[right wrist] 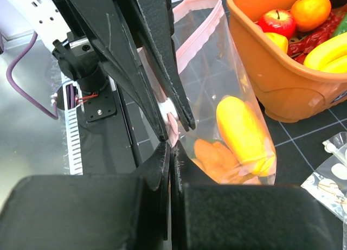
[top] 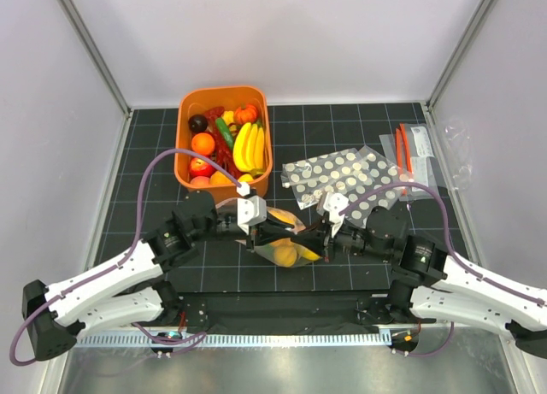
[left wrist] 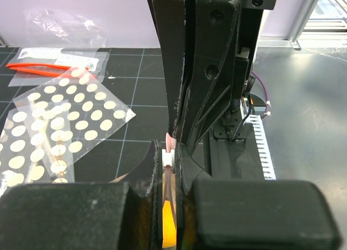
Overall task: Place the food in the zip-top bag and seal the zipper
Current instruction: Zip the zipper food storage bag at the center of the board.
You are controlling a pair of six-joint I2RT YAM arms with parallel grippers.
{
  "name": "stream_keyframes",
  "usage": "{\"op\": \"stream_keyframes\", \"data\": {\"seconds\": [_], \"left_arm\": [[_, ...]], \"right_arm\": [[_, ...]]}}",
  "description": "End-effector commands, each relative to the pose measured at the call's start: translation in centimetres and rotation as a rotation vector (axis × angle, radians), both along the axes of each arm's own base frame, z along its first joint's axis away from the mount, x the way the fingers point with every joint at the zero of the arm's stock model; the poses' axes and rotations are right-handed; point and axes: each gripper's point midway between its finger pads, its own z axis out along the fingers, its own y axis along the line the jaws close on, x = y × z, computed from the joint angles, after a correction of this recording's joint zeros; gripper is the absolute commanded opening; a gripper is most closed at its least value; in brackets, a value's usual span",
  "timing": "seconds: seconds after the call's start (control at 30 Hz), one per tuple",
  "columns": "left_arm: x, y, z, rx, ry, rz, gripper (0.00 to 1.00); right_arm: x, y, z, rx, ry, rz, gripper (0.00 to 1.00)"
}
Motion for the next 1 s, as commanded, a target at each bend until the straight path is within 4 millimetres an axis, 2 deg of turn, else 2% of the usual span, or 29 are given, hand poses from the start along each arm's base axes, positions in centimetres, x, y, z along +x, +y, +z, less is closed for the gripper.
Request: {"op": "stream_keyframes", "data": {"seconds": [0.0,0.1,0.2,0.27,0.33,0.37,0.47,0.87,0.93,0.97], "left_arm": [[-0.1,0.3,1.9,-0.042,-0.04,0.0,0.0],[-0.1,0.3,1.9,-0.045,-0.041,0.001,0.0],[-0.2,0.3,1.9,-0.044,-0.039,-0.003,0.0],[-0.2,0.3,1.9,-0.047,-0.039,-0.003,0.0],[-0.3,0.3,2.0,-0.047,-0.039,-0.009,0.0],[-0.3,0.3,2.0,-0.048,-0.04,-0.009,0.01],[-0.5,0.4,2.1,-0.052,-0.041,-0.015,0.0],[-1.1,0.3,2.2,-0.057,-0.043,-0.051,0.0],[-1.2,0.2,2.0,-0.052,-0.035,-0.06,0.0],[-1.2,0.1,2.1,-0.052,-0.035,-0.061,0.0]], "right_arm": [[0.2,-0.4,2.7,0.098,-0.039,-0.028,0.01],[0.4,-0.6,2.6,0.105,-0.043,-0.043,0.01],[0.5,-0.7,2.6,0.109,-0.045,-0.052,0.1],[0.5,-0.7,2.5,0.104,-0.045,-0.051,0.13],[0.6,-0.7,2.4,0.104,-0.049,-0.052,0.22],[0.5,-0.6,2.3,0.106,-0.05,-0.05,0.3],[0.7,-0.6,2.3,0.112,-0.058,-0.058,0.36],[0.4,-0.2,2.4,0.124,-0.058,-0.03,0.38],[0.6,0.0,2.4,0.129,-0.056,-0.037,0.34],[0.6,0.0,2.5,0.132,-0.058,-0.038,0.26]]}}
